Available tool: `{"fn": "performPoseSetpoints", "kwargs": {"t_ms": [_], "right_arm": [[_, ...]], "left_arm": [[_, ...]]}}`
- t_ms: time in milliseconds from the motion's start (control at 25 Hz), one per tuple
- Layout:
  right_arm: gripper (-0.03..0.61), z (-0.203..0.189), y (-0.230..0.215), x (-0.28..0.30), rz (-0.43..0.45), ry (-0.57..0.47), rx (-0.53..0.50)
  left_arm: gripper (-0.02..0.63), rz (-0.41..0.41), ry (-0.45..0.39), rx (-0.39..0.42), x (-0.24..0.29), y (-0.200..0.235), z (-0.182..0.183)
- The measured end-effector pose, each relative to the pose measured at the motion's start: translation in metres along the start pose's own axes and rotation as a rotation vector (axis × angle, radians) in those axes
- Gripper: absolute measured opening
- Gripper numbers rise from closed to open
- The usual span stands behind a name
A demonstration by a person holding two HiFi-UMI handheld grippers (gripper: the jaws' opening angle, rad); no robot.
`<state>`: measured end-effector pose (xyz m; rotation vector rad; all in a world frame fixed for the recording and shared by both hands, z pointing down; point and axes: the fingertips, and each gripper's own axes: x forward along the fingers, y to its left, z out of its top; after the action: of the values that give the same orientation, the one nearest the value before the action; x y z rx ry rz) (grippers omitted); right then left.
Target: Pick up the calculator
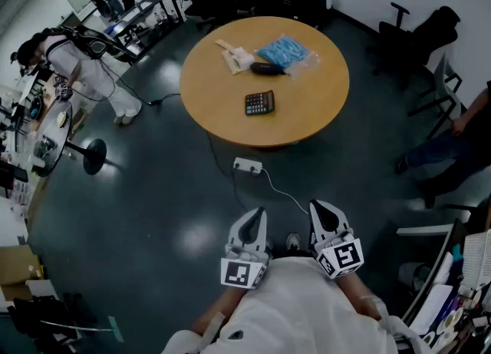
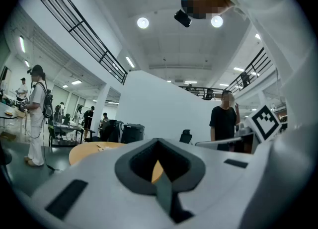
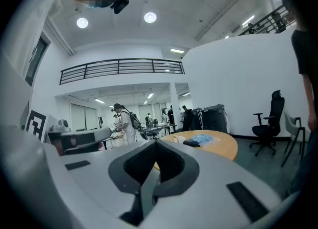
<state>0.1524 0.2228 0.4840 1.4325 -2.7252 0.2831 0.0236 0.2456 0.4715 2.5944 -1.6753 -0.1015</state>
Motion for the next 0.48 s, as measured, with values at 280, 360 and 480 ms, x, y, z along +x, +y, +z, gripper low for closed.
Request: {"fn": "performPoseSetpoints", "kwargs": {"t_ms": [280, 360, 480], "right_arm": [[0.015, 0.004, -0.003, 0.005, 0.004, -0.014, 0.002], [0.014, 0.004, -0.004, 0.005, 0.007, -0.014, 0.004], [0.015, 0.0, -0.006, 0.005, 0.016, 0.001, 0.028]], "left_arm": [[0.006, -0.021, 0.037, -0.007, 0.008, -0.003, -0.006], [0.006, -0.02, 0.048, -0.017, 0.01, -0.003, -0.006], [0.006, -0.016, 0.058, -0.028, 0.011, -0.006, -0.006]]}}
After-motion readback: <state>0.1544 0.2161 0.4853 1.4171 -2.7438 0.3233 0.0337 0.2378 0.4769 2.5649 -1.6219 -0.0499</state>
